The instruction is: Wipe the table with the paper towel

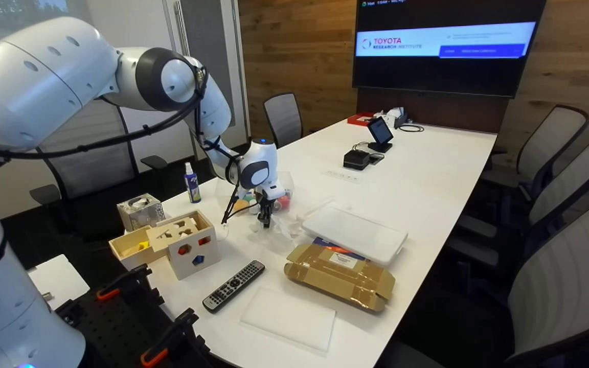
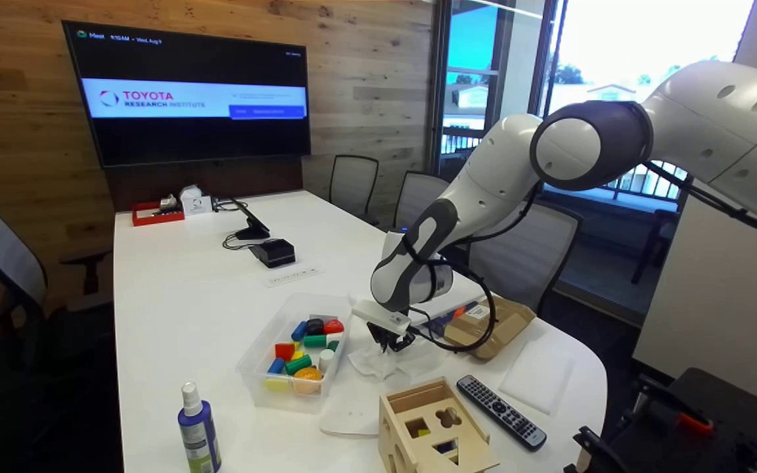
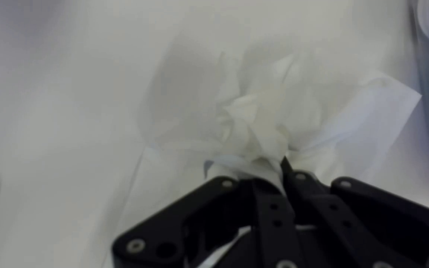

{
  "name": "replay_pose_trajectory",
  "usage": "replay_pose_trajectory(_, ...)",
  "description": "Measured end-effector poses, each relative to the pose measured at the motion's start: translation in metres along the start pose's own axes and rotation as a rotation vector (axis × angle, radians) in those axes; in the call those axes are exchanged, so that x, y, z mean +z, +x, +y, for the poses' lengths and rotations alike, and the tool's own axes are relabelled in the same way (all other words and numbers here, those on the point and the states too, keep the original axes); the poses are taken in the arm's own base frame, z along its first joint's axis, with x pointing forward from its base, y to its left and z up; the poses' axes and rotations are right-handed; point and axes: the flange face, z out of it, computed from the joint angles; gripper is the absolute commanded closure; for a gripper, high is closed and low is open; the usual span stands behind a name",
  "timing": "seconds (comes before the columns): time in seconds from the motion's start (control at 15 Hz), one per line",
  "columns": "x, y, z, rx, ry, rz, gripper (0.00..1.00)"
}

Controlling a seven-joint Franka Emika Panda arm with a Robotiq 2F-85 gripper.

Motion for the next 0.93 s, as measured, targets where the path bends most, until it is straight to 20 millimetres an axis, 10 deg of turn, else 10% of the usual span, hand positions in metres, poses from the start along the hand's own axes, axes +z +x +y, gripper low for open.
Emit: replay_pose_trajectory(0.93,-0.152,-0.101,-0.016,-0.221,-0.068,-0.009,0.99)
